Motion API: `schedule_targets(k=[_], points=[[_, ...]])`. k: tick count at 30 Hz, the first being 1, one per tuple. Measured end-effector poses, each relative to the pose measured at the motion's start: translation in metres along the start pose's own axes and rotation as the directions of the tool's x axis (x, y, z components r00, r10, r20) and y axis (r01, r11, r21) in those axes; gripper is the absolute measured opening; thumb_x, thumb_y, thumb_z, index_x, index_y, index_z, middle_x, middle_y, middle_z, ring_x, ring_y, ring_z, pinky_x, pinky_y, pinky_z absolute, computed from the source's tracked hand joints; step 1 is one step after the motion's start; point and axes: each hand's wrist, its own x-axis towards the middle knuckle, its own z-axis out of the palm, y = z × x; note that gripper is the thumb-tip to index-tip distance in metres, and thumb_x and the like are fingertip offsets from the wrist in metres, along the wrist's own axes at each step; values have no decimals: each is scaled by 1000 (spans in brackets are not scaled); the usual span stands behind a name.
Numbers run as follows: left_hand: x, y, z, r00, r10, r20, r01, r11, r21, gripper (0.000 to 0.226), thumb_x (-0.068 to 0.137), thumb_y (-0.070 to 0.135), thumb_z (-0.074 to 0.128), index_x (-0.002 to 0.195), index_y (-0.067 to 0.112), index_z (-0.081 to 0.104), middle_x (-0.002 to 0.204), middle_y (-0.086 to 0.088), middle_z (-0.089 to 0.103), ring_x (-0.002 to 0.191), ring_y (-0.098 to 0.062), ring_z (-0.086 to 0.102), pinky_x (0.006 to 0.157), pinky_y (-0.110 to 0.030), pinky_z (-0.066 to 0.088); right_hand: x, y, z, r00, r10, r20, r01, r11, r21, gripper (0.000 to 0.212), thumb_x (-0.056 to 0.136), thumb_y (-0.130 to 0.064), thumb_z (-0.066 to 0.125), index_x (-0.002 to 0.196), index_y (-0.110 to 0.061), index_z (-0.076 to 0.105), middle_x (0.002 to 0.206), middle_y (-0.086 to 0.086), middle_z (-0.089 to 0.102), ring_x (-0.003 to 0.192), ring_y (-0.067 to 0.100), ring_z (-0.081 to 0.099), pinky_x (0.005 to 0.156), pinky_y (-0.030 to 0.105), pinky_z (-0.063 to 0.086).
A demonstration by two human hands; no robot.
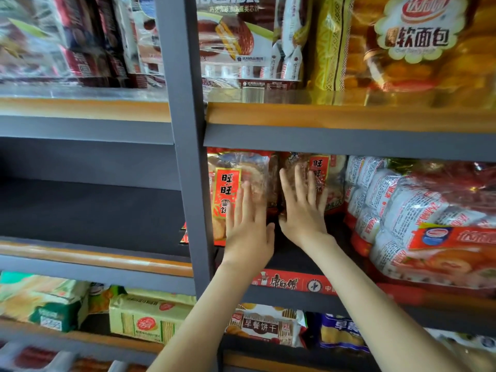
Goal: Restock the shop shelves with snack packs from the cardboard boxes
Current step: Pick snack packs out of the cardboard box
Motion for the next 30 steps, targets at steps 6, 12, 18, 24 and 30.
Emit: schedule_targets(k=[6,12,18,24,30], points=[[-79,-5,-70,936,254,-245,-296,943,-153,38,90,15,49,127,9,52,134,-10,53,119,-22,52,98,-32,45,-60,-32,-2,937,-113,-332,164,978,131,96,87,-27,63,154,-24,-5,161,11,-8,147,31,-8,116,57,8],[-77,-99,-108,888,81,-453,-147,983,-112,41,94,15,42,134,7,40,139,-14,40,128,-28,41,112,-25,28,-100,-118,-3,727,-392,-564,536,837,108,73,89,-13,53,151,-17,14,157,13,14,146,29,14,118,48,19],[-47,-192,-119,941,-18,-338,0,999,-52,65,88,9,48,147,8,22,151,-26,26,138,-40,28,111,-54,28,-66,-218,34,786,-431,-442,488,873,16,85,81,-17,63,153,-16,18,158,9,17,144,30,20,119,45,15],[-19,-257,-114,981,85,-173,-69,993,97,89,77,8,73,149,12,21,151,-30,24,138,-48,27,104,-67,27,2,-262,76,958,-127,-259,93,986,-138,109,65,-22,79,153,-26,14,161,6,12,147,33,11,115,57,-7],[1,-288,-91,990,138,-44,-131,983,132,95,73,21,79,150,15,24,151,-29,27,137,-48,31,101,-69,27,53,-253,90,991,135,4,-115,857,-502,80,96,-31,48,152,-24,-10,151,8,-37,137,37,-35,103,65,-25]])
